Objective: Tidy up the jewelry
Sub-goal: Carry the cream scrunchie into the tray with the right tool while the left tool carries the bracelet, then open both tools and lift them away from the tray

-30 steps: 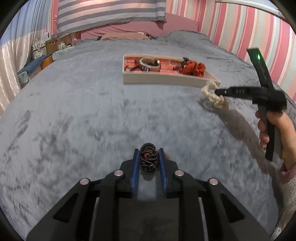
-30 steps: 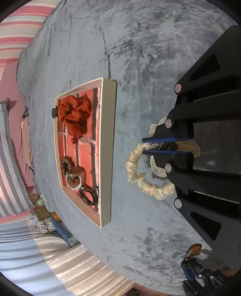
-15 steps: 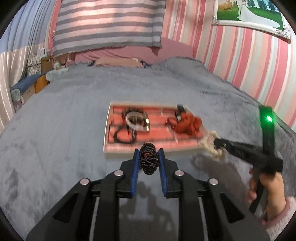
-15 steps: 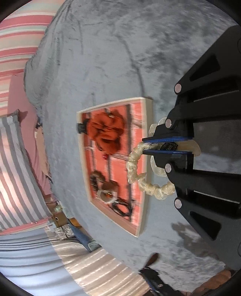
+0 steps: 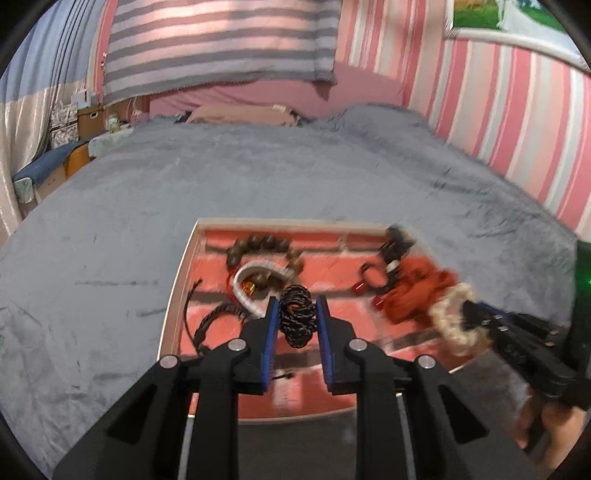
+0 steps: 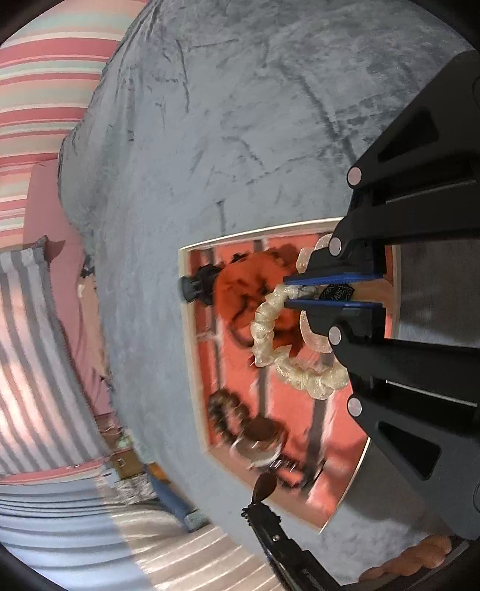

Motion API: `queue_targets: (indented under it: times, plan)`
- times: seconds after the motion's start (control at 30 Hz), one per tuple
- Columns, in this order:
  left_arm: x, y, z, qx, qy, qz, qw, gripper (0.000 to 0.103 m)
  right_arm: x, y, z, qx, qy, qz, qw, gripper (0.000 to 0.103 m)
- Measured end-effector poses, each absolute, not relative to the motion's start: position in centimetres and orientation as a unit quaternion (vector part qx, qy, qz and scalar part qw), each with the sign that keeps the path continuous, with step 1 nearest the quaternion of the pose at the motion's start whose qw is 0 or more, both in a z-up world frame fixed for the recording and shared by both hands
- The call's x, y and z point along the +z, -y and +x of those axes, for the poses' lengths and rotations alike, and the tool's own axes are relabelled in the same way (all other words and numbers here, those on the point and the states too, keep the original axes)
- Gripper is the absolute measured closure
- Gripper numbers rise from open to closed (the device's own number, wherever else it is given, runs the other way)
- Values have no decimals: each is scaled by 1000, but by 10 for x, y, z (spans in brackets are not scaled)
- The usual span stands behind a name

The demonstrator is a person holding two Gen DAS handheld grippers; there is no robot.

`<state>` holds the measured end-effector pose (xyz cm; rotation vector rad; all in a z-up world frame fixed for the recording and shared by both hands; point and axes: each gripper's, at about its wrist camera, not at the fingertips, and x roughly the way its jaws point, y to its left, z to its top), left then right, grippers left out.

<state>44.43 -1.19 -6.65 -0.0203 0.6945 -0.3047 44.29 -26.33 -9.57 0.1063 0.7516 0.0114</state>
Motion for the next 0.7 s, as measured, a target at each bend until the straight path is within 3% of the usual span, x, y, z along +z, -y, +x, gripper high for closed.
queue_targets:
  times: [0.33,0.5,0.53,0.57,0.6,0.63,0.7]
  plan:
    - [-106,8,457,-115,-377,25,919,82,-117,267,445,-6,-388,47,920,94]
    - [-111,5,457,-107,-385,27,916,80,-123,265,445,0,-395,47,918,85]
    - [-111,4,456,-105,-385,27,917,73,-123,265,445,0,-395,48,918,75]
    - [-110,3,455,-103,-383,26,918,57,-123,266,444,2,-391,50,919,66]
    - [-109,1,453,-99,-375,26,921,50,-122,266,443,5,-387,51,921,64]
    - [-105,1,450,-96,-367,26,925,45,-120,266,441,8,-384,51,922,60]
    - [-98,-1,440,-99,-350,25,931,45,-114,264,435,11,-370,47,928,50]
